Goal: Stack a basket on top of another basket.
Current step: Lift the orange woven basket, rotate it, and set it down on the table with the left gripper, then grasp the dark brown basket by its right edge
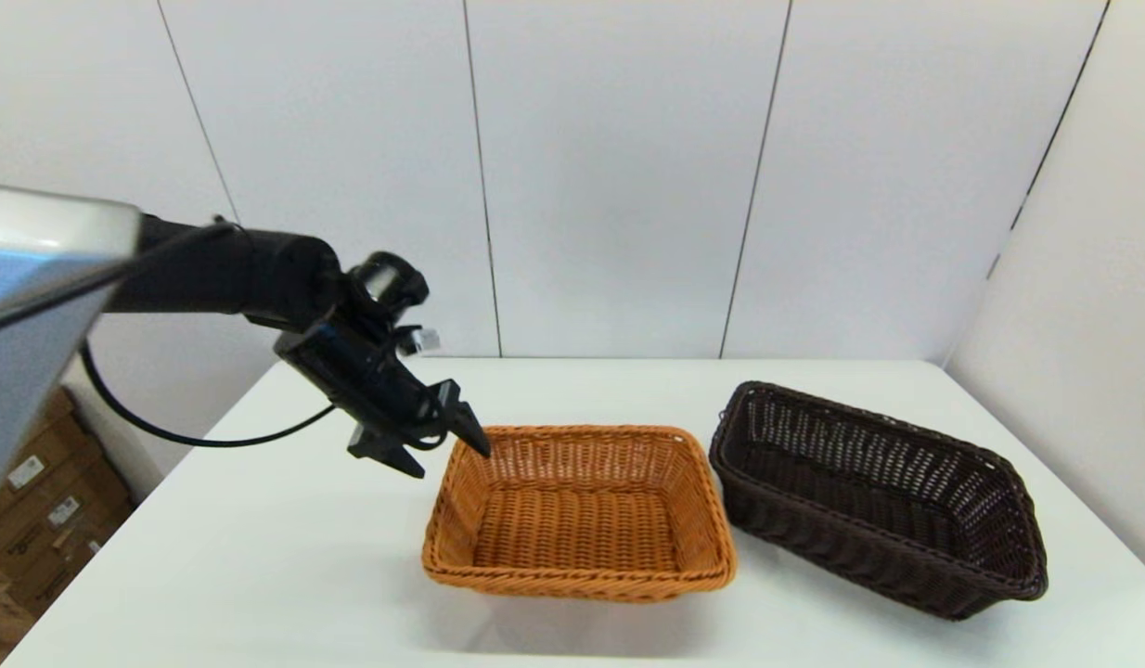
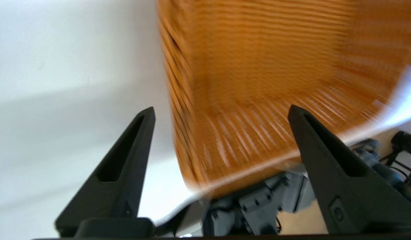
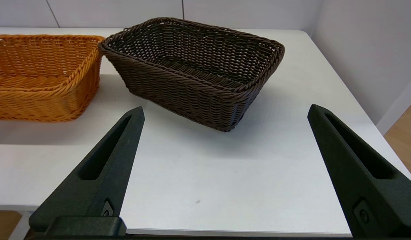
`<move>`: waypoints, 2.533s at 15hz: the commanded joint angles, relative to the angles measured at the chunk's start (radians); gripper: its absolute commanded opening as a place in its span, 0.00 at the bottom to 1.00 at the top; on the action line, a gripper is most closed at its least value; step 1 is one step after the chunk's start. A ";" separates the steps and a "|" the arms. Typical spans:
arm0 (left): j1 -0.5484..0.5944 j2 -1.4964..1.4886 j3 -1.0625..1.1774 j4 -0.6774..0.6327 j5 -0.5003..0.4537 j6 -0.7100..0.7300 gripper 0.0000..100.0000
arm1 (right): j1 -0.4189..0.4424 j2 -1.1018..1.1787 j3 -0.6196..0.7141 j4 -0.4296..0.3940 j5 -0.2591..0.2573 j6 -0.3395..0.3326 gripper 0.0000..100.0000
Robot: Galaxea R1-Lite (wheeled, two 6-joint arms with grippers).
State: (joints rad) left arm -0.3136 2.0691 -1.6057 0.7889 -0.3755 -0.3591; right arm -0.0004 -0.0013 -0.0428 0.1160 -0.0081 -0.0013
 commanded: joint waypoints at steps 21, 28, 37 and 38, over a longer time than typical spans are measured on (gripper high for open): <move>0.303 -1.861 0.908 0.207 0.279 0.146 1.00 | 0.000 0.000 0.000 0.001 0.000 0.000 1.00; 0.303 -2.071 1.063 0.009 0.291 0.263 1.00 | 0.000 0.000 0.000 0.001 0.000 0.001 1.00; 0.303 -2.071 1.572 -0.775 0.343 0.290 1.00 | 0.000 0.000 0.000 0.001 0.000 0.000 1.00; 0.303 -2.071 1.575 -0.775 0.374 0.296 1.00 | -0.001 0.000 0.000 0.001 0.000 0.000 1.00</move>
State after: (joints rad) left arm -0.0109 -0.0017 -0.0589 0.0479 -0.0221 -0.0672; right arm -0.0004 -0.0013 -0.0428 0.1160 -0.0081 -0.0004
